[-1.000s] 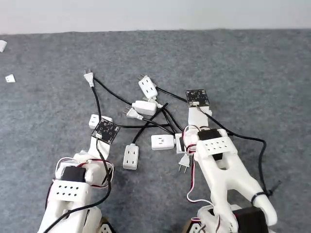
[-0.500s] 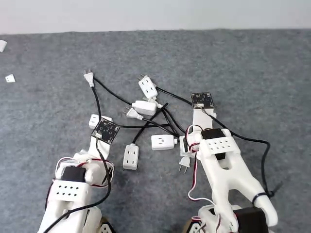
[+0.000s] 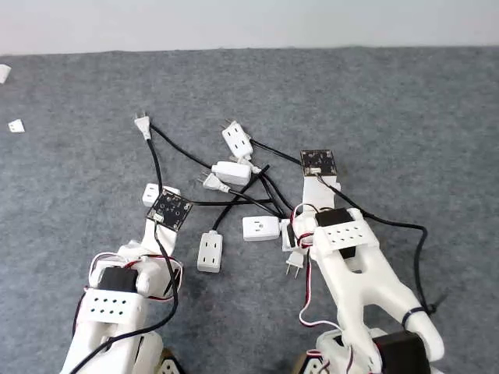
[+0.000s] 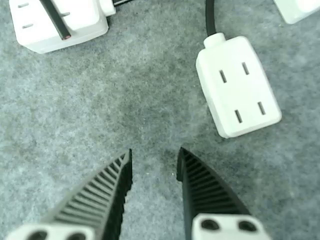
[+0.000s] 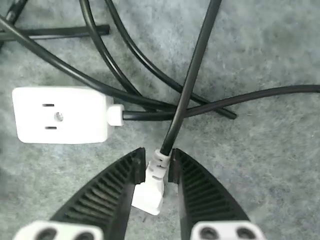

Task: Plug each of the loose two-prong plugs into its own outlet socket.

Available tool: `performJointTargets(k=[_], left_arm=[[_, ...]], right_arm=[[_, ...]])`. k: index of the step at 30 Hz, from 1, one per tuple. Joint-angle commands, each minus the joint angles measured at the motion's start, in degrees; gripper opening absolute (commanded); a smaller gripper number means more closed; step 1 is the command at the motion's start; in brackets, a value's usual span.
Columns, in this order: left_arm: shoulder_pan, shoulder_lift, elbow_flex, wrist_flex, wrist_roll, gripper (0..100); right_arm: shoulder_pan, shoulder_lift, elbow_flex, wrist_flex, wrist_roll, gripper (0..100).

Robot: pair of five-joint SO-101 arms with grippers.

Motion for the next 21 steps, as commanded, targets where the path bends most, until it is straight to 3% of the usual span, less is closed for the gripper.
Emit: performJointTargets(k=[1, 18, 21], left_arm=[[-0.1, -0.6, 0.1, -1.2, 0.1, 14], [-0.1, -0.6, 0.1, -1.2, 0.1, 14], [-0.1, -0.6, 0.1, -1.2, 0.1, 14]], right_arm=[[0.5, 3.6, -2.2, -1.0, -0.5, 9.2], [3.8, 8.7, -7.7, 3.3, -0.4, 8.9], [4.4, 8.7, -9.5, 6.3, 2.5, 6.4]])
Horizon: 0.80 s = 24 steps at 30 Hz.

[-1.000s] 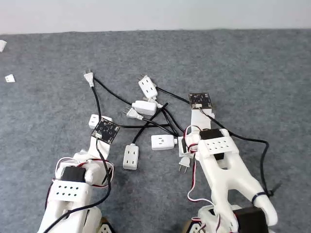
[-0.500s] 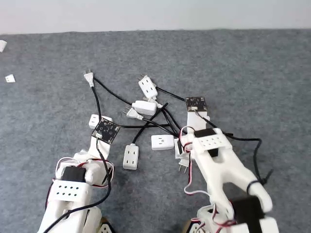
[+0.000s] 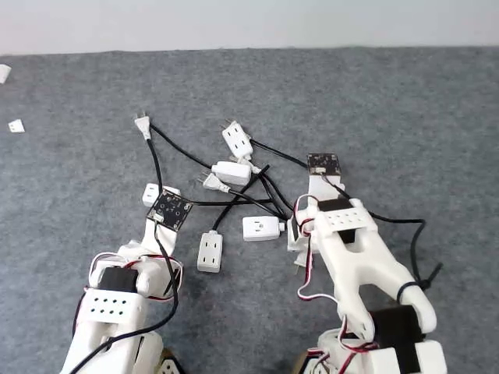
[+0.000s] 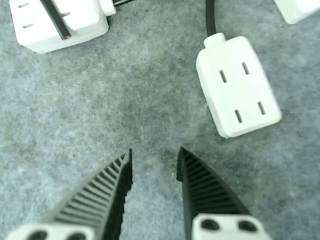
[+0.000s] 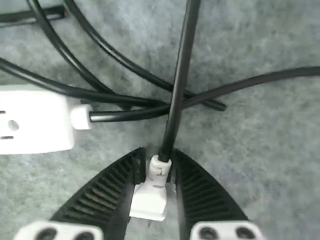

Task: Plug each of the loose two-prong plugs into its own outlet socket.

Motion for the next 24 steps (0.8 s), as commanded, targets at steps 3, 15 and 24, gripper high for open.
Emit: performJointTargets(k=[3, 15, 24], left_arm=[[-0.2, -0.6, 0.1, -1.2, 0.1, 14], [-0.2, -0.8, 0.1, -1.1, 0.1, 14], [-2.1, -0.8, 0.1, -1.1, 0.1, 14]], right_arm=[[2.7, 0.0, -4.7, 3.7, 6.2, 0.7], [4.1, 0.6, -14.0, 22.7, 33.5, 0.9], [4.4, 0.7, -13.9, 20.3, 34.9, 12.0]])
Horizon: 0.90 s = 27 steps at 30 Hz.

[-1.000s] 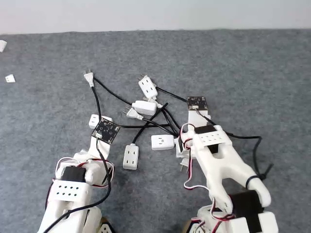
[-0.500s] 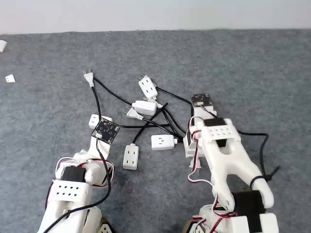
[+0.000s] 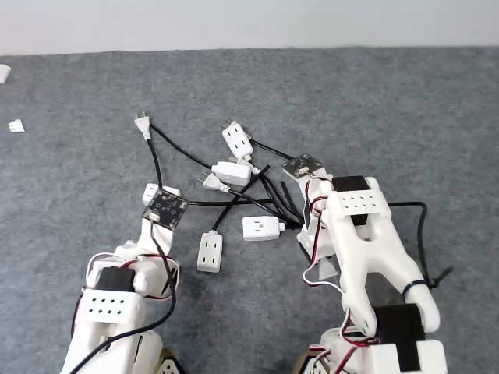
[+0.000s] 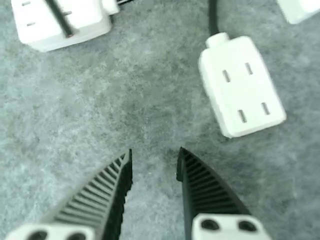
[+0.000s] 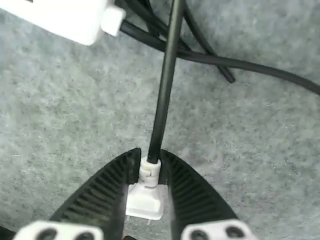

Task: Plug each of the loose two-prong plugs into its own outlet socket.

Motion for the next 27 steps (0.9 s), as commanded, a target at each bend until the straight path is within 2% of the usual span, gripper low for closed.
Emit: performJointTargets(k=[1, 4, 13, 17, 22, 27], left_arm=[[-0.4, -0.8, 0.1, -1.1, 0.0, 14], [-0.7, -0.9, 0.1, -1.1, -1.6, 14], [-0.7, -0.9, 0.1, -1.0, -2.1, 14], [-0.6, -0.9, 0.1, -1.0, -2.1, 14], [-0.7, -0.9, 0.1, -1.0, -2.1, 14], [-0.6, -0.9, 0.1, -1.0, -2.1, 14]], right_arm=[[0.5, 0.0, -2.9, -2.4, 0.8, 15.0], [0.4, 0.0, -2.9, -2.8, 0.8, 18.2], [0.0, -0.1, -0.5, -2.9, -0.2, 10.2], [0.0, -0.1, 4.1, -8.8, -6.0, 10.2], [-2.1, -0.1, 10.2, -14.6, -7.4, 10.0], [-2.0, -0.7, 11.2, -15.5, -8.5, 9.7]])
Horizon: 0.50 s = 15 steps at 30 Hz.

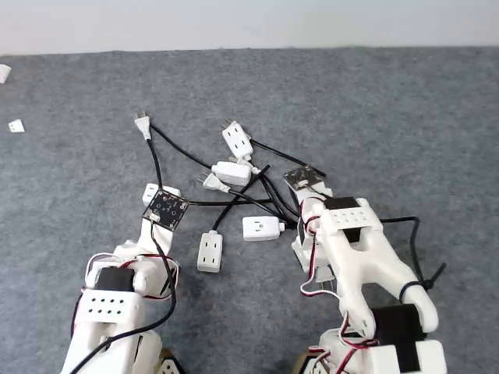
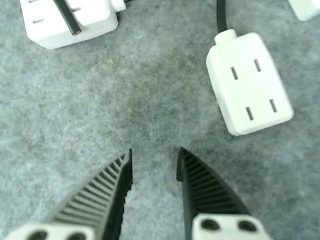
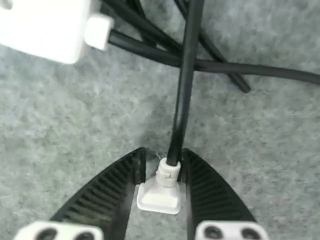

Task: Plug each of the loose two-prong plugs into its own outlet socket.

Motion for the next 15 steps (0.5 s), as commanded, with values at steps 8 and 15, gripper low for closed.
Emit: performJointTargets(k=[8, 15], left_arm=[[-0.1, -0.9, 0.1, -1.0, -0.4, 14], [-0.1, -0.9, 0.1, -1.0, -0.5, 14]], right_arm=[[-0.5, -1.0, -5.9, 4.1, -1.0, 10.2], [-0.4, -6.1, -6.1, 5.1, -3.3, 10.2]])
